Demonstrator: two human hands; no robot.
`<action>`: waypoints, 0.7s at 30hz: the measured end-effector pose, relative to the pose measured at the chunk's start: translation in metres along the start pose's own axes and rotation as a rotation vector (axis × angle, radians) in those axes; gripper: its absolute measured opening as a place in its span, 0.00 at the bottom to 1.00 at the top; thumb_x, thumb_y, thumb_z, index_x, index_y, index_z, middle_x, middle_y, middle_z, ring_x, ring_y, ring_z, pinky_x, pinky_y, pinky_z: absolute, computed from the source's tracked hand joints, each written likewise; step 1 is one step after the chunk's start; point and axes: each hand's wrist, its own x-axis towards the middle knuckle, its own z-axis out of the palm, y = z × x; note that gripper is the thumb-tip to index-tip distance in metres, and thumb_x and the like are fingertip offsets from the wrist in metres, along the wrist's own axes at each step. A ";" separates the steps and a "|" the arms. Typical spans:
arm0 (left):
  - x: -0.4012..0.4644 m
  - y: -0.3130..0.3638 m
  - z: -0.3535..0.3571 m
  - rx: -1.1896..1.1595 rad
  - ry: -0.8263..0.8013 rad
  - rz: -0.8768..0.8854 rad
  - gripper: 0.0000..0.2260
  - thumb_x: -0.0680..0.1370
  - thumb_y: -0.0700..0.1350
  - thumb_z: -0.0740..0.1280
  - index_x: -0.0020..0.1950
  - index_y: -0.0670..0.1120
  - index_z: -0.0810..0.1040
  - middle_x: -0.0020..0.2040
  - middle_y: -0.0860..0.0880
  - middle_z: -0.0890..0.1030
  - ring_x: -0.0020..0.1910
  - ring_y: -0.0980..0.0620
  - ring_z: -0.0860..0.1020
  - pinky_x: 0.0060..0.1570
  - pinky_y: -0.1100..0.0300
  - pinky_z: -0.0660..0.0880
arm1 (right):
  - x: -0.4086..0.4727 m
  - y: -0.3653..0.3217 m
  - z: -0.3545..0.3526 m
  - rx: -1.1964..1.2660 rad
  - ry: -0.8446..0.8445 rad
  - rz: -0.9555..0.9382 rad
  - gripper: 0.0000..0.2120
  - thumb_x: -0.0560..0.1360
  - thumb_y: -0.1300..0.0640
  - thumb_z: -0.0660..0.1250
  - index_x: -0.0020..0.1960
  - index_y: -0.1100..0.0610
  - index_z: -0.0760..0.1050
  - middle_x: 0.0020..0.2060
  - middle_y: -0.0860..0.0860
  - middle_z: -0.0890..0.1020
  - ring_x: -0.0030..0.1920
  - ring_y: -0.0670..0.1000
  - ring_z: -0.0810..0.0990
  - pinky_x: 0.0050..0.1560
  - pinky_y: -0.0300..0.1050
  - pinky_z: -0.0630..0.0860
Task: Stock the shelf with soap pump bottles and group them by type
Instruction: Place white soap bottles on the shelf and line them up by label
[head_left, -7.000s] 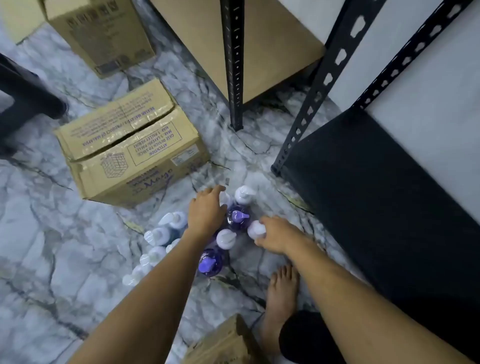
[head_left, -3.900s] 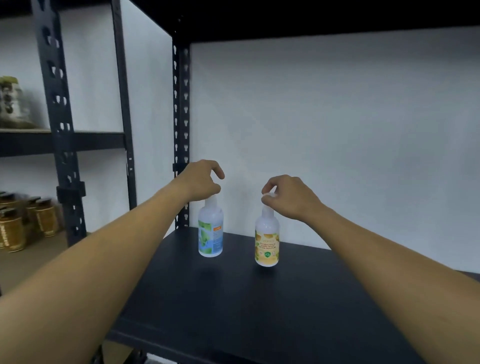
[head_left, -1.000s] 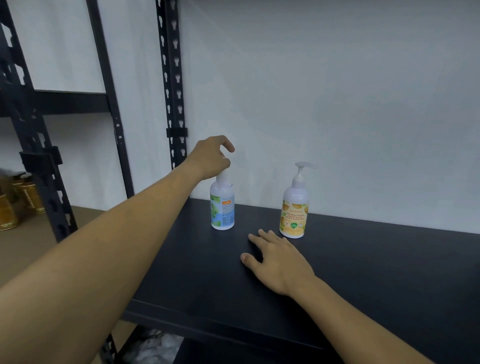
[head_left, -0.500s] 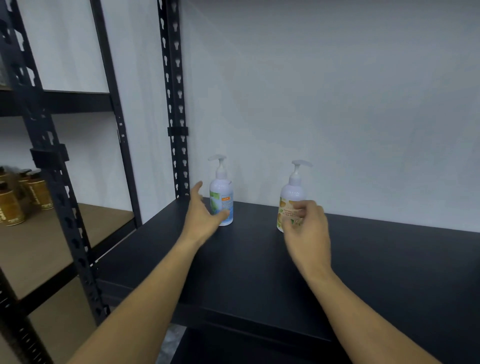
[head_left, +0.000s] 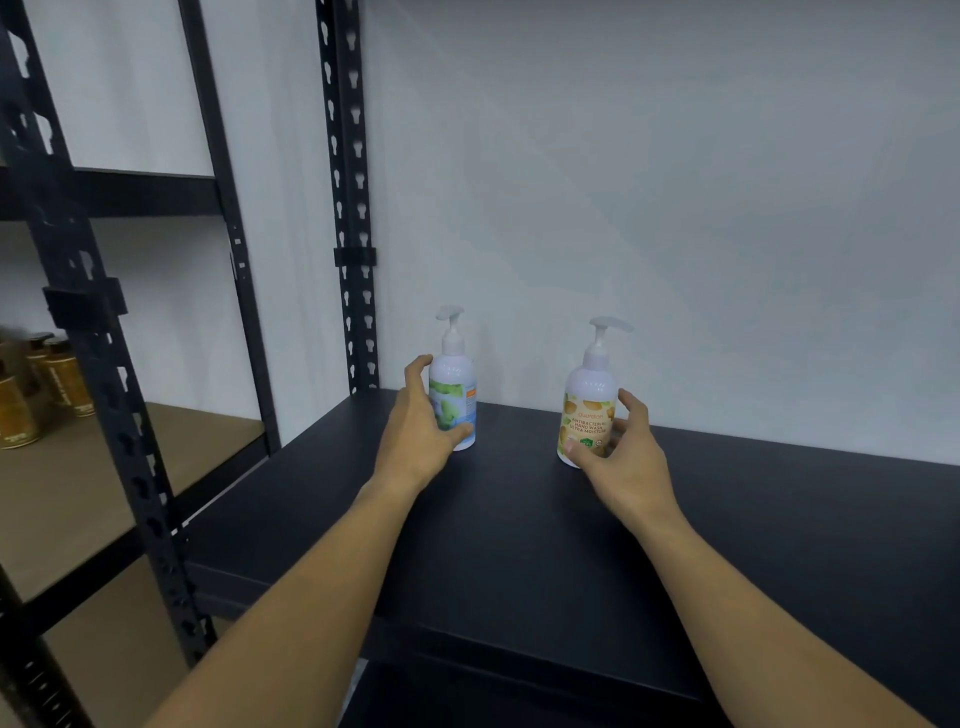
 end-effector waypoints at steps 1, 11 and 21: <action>0.000 0.000 0.002 0.005 0.004 0.010 0.40 0.70 0.42 0.77 0.70 0.61 0.55 0.55 0.51 0.76 0.51 0.52 0.79 0.44 0.62 0.75 | 0.001 0.000 0.000 -0.004 -0.009 -0.008 0.40 0.72 0.56 0.76 0.77 0.50 0.57 0.55 0.46 0.76 0.50 0.44 0.77 0.47 0.36 0.71; -0.002 -0.003 0.003 0.057 -0.038 0.020 0.41 0.72 0.40 0.73 0.72 0.61 0.50 0.54 0.49 0.79 0.48 0.49 0.81 0.48 0.52 0.80 | 0.012 0.008 0.004 -0.018 0.022 -0.024 0.34 0.73 0.59 0.75 0.73 0.50 0.62 0.53 0.46 0.77 0.49 0.46 0.79 0.38 0.30 0.69; 0.000 -0.001 0.009 0.217 0.017 0.040 0.41 0.70 0.46 0.77 0.70 0.58 0.51 0.52 0.48 0.79 0.47 0.46 0.80 0.44 0.47 0.80 | 0.013 0.012 0.003 -0.016 0.016 -0.037 0.34 0.73 0.59 0.75 0.74 0.50 0.63 0.54 0.46 0.78 0.50 0.46 0.78 0.39 0.29 0.69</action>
